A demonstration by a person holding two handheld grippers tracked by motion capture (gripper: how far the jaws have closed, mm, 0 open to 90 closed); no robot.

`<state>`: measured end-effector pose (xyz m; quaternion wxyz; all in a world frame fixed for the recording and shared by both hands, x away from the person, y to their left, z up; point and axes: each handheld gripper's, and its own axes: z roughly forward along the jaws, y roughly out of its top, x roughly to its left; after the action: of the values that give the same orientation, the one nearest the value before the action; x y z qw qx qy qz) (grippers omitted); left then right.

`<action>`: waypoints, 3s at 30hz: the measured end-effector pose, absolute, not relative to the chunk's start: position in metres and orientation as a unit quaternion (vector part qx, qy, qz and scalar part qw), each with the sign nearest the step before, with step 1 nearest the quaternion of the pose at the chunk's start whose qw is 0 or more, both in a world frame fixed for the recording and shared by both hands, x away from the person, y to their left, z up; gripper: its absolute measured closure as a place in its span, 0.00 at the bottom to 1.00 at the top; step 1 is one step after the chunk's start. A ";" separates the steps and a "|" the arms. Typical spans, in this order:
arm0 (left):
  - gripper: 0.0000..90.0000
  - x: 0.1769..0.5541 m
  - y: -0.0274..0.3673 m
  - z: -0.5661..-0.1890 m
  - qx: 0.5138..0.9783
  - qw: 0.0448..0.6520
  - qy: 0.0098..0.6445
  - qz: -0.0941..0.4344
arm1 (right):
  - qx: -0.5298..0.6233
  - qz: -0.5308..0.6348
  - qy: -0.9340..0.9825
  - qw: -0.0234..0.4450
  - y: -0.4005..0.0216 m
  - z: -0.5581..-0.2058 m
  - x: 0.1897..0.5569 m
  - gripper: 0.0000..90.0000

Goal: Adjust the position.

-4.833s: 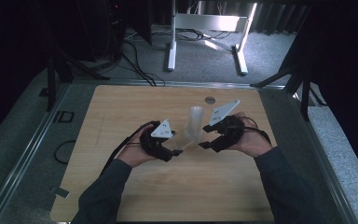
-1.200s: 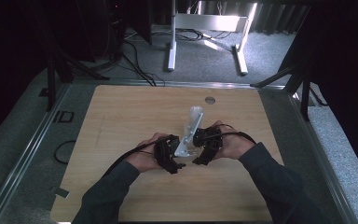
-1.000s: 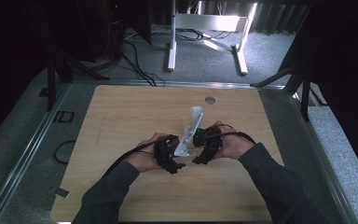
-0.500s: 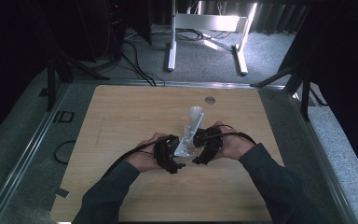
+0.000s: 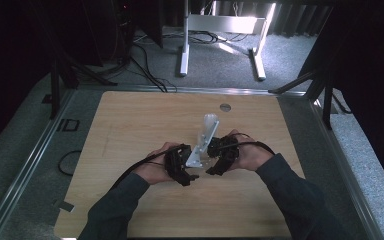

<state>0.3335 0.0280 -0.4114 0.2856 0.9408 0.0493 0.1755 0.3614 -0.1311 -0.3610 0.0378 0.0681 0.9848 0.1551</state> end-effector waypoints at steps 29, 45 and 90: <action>0.19 0.337 0.041 -0.401 0.928 0.310 0.071 0.193 | 0.080 0.174 0.980 0.043 -0.143 -0.358 0.365 0.46; 0.19 0.342 0.055 -0.395 0.912 0.356 0.100 0.177 | 0.097 0.204 0.973 0.050 -0.159 -0.355 0.368 0.46; 0.22 0.353 0.094 -0.393 0.870 0.448 0.160 0.129 | 0.122 0.318 0.938 0.069 -0.193 -0.342 0.369 0.46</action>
<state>0.3527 0.0935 -0.3935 0.4475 0.8704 0.1595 0.1290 0.3692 -0.1926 -0.3417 0.0689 0.1224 0.9377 0.3177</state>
